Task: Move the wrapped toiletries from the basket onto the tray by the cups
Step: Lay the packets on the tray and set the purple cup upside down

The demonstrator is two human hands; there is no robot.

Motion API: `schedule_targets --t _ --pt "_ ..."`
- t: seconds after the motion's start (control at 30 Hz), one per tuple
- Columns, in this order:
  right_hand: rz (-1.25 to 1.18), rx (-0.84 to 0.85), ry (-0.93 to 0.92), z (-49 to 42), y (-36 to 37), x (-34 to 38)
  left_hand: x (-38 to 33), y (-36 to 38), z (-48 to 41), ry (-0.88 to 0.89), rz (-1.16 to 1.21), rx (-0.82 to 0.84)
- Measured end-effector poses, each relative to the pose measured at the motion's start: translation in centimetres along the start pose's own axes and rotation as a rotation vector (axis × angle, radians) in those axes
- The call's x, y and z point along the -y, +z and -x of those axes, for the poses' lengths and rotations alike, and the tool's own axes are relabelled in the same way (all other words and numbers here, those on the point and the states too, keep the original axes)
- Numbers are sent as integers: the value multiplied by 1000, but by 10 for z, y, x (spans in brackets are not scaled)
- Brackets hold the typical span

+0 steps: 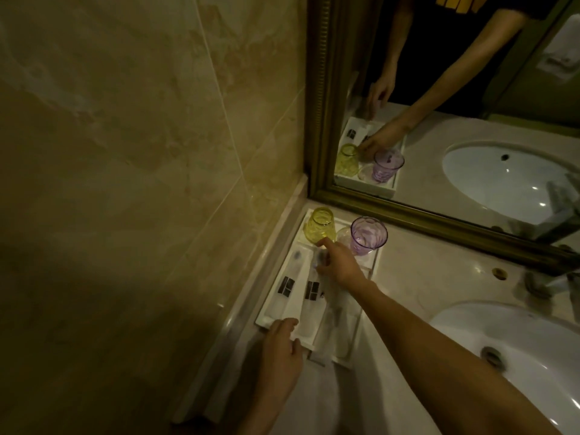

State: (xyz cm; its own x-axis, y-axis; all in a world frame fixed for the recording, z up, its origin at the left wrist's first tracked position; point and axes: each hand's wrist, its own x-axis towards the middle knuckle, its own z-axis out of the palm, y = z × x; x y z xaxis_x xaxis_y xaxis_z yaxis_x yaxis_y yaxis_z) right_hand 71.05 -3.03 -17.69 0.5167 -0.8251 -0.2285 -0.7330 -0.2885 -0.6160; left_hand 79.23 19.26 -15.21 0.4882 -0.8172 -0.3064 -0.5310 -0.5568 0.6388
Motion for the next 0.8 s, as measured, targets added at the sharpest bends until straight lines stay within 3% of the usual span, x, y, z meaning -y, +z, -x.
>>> schedule_targets --t 0.13,0.2,0.37,0.47,0.7,0.8 --pt "359 -181 -173 12 12 -4 7 13 -3 391 -432 121" --pt "428 -169 -251 17 14 -6 7 22 -7 461 -574 208" --pt "532 26 -253 26 17 -17 16 30 -7 400 -644 235" --pt "541 19 -223 30 19 -17 27 24 -6 377 -608 164" --pt "494 46 -193 39 22 -8 36 14 -4 370 -689 177" --pt "370 -101 -173 45 3 -10 35 13 -4 370 -665 160"
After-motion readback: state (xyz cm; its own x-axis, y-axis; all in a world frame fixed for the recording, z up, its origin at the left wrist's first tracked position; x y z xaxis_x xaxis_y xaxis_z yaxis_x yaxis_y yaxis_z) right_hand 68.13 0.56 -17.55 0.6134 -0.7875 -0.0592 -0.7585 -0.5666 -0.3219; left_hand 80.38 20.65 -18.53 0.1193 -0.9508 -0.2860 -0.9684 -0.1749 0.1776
